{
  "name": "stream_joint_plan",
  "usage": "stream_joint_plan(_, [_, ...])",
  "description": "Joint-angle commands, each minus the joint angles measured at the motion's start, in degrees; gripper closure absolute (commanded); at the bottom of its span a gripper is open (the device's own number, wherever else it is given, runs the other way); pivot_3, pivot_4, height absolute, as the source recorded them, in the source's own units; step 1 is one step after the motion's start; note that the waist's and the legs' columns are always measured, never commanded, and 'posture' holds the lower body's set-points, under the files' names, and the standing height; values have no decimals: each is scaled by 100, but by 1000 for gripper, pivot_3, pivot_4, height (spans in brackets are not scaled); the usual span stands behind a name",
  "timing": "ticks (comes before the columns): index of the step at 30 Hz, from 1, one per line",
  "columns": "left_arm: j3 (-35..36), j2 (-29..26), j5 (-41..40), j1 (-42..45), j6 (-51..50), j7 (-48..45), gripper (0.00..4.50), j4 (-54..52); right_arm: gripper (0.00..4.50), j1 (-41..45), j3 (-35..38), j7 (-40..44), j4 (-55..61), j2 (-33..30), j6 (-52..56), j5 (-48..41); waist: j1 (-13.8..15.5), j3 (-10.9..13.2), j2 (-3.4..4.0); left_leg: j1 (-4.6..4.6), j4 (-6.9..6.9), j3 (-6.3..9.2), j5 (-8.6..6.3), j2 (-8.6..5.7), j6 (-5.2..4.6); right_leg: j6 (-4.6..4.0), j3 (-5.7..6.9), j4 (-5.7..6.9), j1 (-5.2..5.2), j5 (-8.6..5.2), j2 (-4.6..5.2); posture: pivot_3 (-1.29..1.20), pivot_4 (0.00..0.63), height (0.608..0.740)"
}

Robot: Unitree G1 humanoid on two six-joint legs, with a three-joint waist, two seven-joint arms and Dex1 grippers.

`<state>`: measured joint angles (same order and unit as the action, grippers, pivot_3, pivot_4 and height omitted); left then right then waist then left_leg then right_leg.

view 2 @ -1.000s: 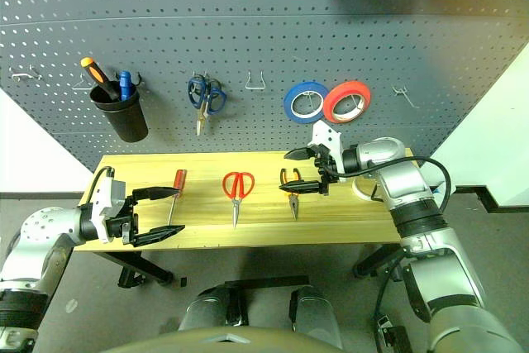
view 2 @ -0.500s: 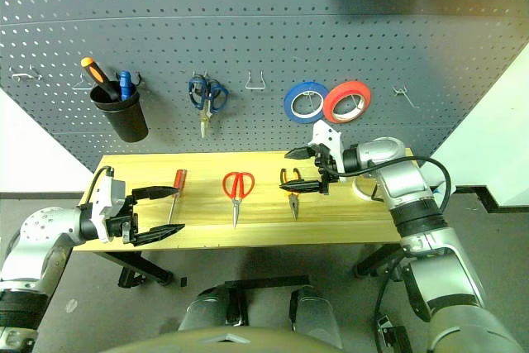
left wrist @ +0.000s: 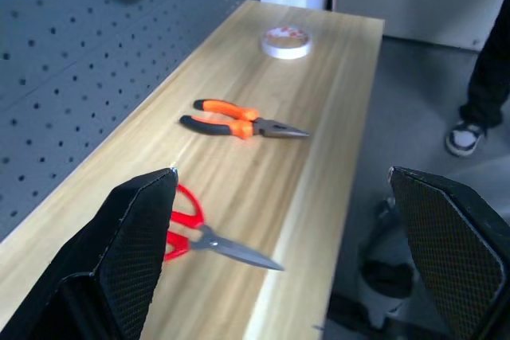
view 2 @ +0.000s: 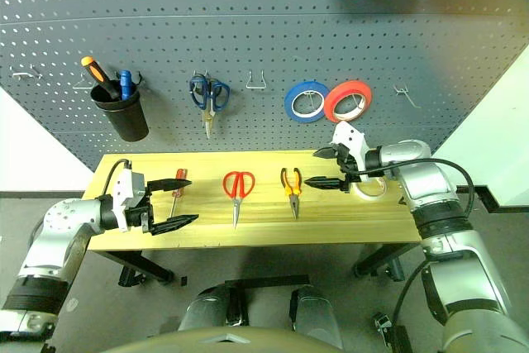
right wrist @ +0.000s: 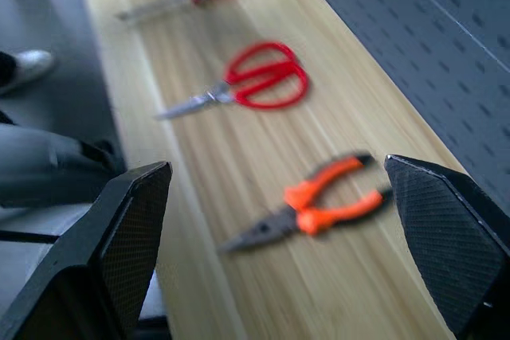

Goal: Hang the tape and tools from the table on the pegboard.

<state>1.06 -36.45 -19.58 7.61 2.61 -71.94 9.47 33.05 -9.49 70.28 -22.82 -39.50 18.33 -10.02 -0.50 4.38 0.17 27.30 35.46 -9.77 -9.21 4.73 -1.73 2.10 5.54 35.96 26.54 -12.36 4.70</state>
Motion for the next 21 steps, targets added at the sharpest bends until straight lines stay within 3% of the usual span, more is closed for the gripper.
stream_joint_plan(1, [-183, 55, 203, 256, -138, 193, 53, -6, 0, -32, 171, -315, -82, -82, 2, 145, -9, 40, -2, 0, 0, 0, 0, 0, 0, 0, 0, 0, 0, 0, 0, -6, 128, 730])
stream_joint_plan(10, [-564, 273, 615, 672, -704, 750, 53, 15, 0, -20, 126, -930, -391, -141, 641, 485, -39, 340, 11, 3, 37, 18, -1, 1, -4, -1, 0, 16, -8, 0, 1, -55, 214, 730])
stream_joint_plan(21, [-905, 550, 770, 1343, -1117, 898, 53, 191, 0, 445, 120, -1267, -1116, -150, 1158, 791, -66, 950, 11, 12, 68, 36, -2, 2, -15, -2, 1, 30, -22, 2, 3, -69, 337, 730])
